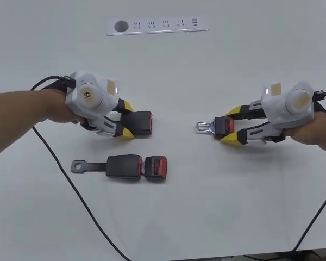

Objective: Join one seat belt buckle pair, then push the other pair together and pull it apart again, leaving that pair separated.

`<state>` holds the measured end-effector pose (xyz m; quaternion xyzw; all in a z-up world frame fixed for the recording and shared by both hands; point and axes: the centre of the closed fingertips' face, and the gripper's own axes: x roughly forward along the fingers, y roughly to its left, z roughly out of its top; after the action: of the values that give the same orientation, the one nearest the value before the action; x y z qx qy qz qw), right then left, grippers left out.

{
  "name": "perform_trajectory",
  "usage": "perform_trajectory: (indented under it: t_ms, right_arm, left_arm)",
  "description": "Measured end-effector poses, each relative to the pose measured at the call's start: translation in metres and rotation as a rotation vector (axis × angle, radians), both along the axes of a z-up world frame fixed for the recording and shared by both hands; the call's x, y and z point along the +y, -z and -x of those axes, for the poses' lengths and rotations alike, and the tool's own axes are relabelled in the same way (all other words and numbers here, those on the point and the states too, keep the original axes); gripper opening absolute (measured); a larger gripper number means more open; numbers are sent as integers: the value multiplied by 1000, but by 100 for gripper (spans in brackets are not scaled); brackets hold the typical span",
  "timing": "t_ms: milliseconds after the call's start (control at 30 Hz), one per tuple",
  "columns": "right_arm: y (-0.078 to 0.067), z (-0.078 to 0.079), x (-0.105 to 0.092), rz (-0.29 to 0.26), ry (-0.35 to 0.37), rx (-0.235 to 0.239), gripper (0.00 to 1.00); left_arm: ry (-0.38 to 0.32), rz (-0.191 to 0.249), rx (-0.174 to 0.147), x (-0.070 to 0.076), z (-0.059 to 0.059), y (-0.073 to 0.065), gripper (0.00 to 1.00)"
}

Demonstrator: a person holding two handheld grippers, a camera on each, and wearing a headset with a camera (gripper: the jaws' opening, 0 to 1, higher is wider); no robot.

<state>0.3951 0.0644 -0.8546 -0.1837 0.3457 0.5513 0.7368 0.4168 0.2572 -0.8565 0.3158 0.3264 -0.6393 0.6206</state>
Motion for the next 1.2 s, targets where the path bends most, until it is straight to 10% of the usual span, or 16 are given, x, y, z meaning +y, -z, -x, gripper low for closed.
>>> perform_trajectory:
  t_ms: [167,300,667,867,1200]
  right_arm:
    - [-1,0,1,10,35,2,37]
    - [-10,-1,4,-65,83,-1,52]
    - [-34,-15,7,-92,240,-121,83]
    - [-48,-12,13,-113,336,-183,90]
    - [-65,7,36,-151,382,-227,93]
  left_arm:
    - [-31,-11,11,-1,0,-1,36]
    - [-127,53,97,-9,7,-12,49]
    - [-372,113,-8,3,-18,-40,81]
    - [-578,249,-42,9,-22,-68,94]
    - [-741,324,-67,43,14,-95,100]
